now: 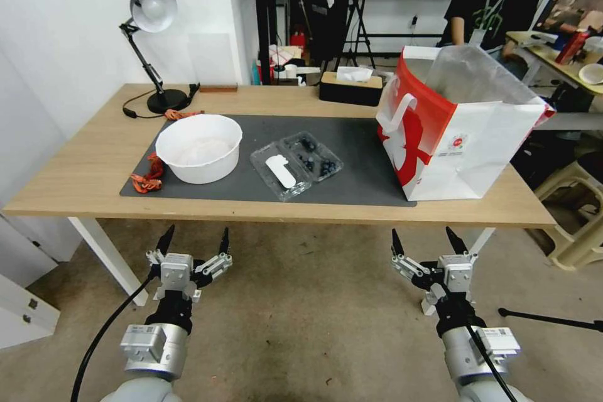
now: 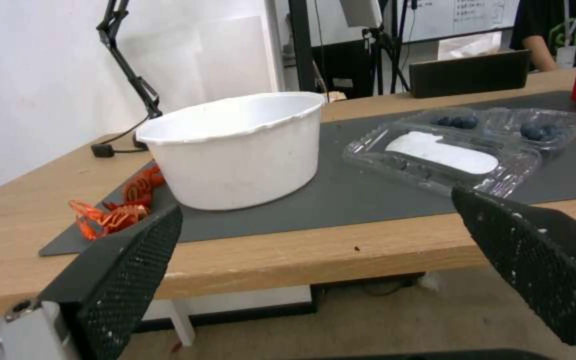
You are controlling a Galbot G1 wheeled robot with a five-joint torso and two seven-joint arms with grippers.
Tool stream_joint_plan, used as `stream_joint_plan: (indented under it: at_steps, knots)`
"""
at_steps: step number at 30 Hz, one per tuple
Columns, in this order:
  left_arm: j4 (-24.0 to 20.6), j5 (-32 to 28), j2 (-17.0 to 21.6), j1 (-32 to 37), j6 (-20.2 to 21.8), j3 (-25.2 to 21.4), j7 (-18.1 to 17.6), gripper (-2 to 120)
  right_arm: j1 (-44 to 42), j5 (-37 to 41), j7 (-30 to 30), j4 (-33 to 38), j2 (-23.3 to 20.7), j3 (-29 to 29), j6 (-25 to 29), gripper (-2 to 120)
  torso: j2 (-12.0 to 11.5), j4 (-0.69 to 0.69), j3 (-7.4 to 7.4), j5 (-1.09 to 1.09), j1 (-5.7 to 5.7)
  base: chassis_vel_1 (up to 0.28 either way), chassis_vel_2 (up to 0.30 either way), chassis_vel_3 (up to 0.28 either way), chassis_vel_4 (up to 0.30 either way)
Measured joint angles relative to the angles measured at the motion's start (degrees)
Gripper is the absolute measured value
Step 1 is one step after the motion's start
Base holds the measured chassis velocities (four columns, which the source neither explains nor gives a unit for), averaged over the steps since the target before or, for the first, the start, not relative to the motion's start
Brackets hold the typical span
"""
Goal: Close the takeout container lid, then place the container into the takeout bag.
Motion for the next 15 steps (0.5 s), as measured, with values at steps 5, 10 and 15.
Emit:
stream_joint_plan:
  at_steps: [5,10,15]
  knots:
    - [0.0,0.0,0.0,0.0,0.0,0.0,0.0,100,0.0,0.0,0.0,0.0,0.0,0.0,0.0,100,0.0,0.00,0.00,0.00,0.00,0.000,0.000,0.000,0.000]
    - [0.0,0.0,0.0,0.0,0.0,0.0,0.0,100,0.0,0.0,0.0,0.0,0.0,0.0,0.0,100,0.0,0.00,0.00,0.00,0.00,0.000,0.000,0.000,0.000]
    - [0.0,0.0,0.0,0.0,0.0,0.0,0.0,100,0.0,0.0,0.0,0.0,0.0,0.0,0.0,100,0.0,0.00,0.00,0.00,0.00,0.000,0.000,0.000,0.000]
